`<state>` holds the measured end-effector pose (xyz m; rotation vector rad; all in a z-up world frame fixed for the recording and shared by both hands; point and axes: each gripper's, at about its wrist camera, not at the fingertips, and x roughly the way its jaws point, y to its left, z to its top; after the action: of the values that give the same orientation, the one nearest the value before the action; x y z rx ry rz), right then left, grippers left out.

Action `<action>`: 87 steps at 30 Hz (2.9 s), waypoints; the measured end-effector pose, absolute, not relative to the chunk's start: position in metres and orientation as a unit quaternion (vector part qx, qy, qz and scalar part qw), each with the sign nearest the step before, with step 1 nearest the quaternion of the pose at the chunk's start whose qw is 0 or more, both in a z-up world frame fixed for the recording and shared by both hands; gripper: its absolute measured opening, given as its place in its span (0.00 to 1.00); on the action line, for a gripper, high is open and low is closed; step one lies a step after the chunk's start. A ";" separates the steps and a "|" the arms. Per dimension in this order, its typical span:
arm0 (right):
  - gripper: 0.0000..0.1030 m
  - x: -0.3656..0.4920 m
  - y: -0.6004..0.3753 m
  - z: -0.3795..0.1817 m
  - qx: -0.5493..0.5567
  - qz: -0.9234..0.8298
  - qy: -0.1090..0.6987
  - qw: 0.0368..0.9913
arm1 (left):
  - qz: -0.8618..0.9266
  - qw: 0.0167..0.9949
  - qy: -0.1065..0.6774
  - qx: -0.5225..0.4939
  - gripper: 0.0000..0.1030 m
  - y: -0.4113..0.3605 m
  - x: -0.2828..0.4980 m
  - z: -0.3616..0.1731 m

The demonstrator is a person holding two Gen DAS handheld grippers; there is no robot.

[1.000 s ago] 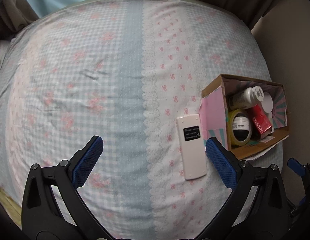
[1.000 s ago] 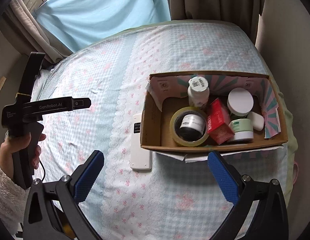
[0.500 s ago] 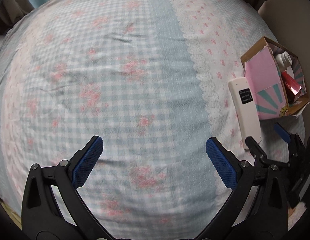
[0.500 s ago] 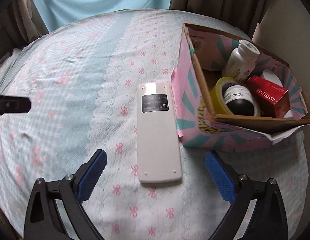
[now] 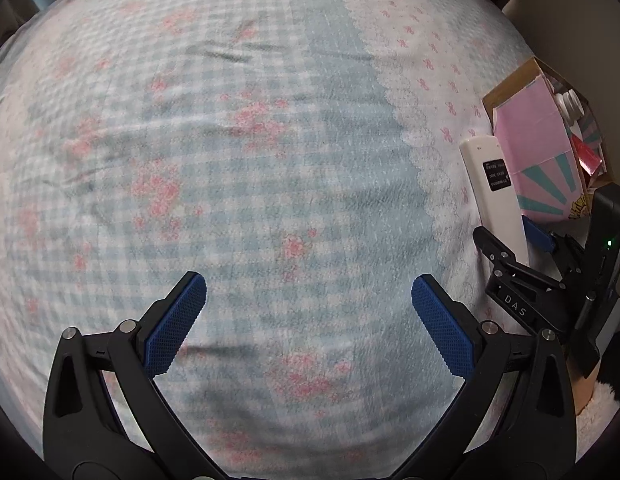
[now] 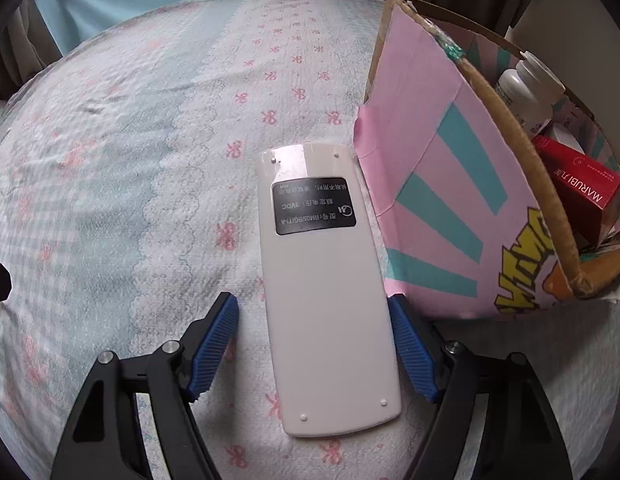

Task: Organize rigid objects
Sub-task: 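Grasp the white remote with the right tool, then carry the remote over the box with the right tool and open it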

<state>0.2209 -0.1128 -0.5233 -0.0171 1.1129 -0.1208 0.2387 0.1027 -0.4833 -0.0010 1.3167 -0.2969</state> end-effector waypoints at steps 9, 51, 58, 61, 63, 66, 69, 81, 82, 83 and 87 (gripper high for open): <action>0.52 0.253 -0.094 -0.522 -0.008 -0.054 0.535 0.843 | -0.129 0.782 0.610 -0.011 0.99 0.126 0.241 -0.484; 0.52 0.225 -0.263 -0.332 0.274 -0.053 0.398 0.874 | -0.108 0.830 0.545 -0.056 0.99 0.072 0.209 -0.354; 0.52 0.213 -0.384 -0.364 0.395 -0.123 0.410 0.813 | -0.115 0.831 0.541 -0.064 0.99 0.008 0.197 -0.346; 0.52 0.216 -0.416 -0.384 0.424 -0.131 0.425 0.789 | -0.114 0.831 0.541 -0.060 0.99 -0.020 0.194 -0.347; 0.52 0.218 -0.433 -0.395 0.435 -0.136 0.436 0.776 | -0.112 0.831 0.542 -0.061 0.99 -0.034 0.190 -0.348; 0.52 0.224 -0.451 -0.411 0.454 -0.138 0.449 0.757 | -0.105 0.830 0.543 -0.066 0.99 -0.052 0.186 -0.349; 0.53 0.232 -0.465 -0.425 0.467 -0.143 0.464 0.739 | -0.096 0.831 0.544 -0.071 0.99 -0.065 0.182 -0.348; 1.00 0.226 -0.468 -0.409 0.359 -0.168 0.486 0.779 | -0.067 0.838 0.538 -0.061 0.99 -0.077 0.176 -0.341; 1.00 0.224 -0.466 -0.409 0.351 -0.166 0.487 0.783 | -0.066 0.839 0.537 -0.062 0.99 -0.077 0.175 -0.340; 1.00 0.221 -0.465 -0.410 0.345 -0.165 0.488 0.785 | -0.066 0.839 0.536 -0.063 0.99 -0.076 0.175 -0.340; 1.00 0.215 -0.460 -0.407 0.340 -0.155 0.491 0.787 | -0.066 0.841 0.533 -0.064 0.99 -0.076 0.171 -0.335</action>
<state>0.2153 -0.4600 -0.4073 0.7324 1.0582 -0.3332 0.1710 -0.0757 -0.3348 -0.1362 1.1253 -0.1399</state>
